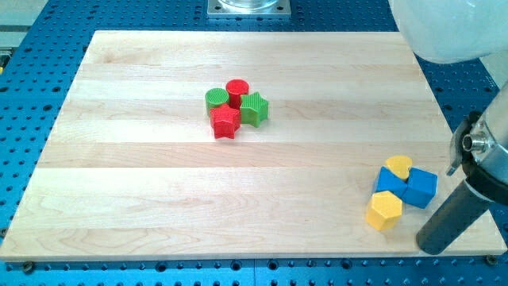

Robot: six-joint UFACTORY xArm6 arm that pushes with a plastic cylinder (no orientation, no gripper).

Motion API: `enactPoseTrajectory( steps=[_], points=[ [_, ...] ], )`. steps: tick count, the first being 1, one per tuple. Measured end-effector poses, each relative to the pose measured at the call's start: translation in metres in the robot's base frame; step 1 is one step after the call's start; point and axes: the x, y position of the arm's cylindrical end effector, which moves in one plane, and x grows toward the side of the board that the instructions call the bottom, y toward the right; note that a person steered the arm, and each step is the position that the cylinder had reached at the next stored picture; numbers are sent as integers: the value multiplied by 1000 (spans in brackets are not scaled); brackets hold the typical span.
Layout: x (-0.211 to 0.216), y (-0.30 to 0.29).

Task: Push the yellow hexagon into the blue triangle

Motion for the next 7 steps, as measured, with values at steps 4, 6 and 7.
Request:
enactPoseTrajectory(
  steps=[4,6,7],
  points=[
    [-1,-95],
    [-14,-54],
    [-13,-52]
  ],
)
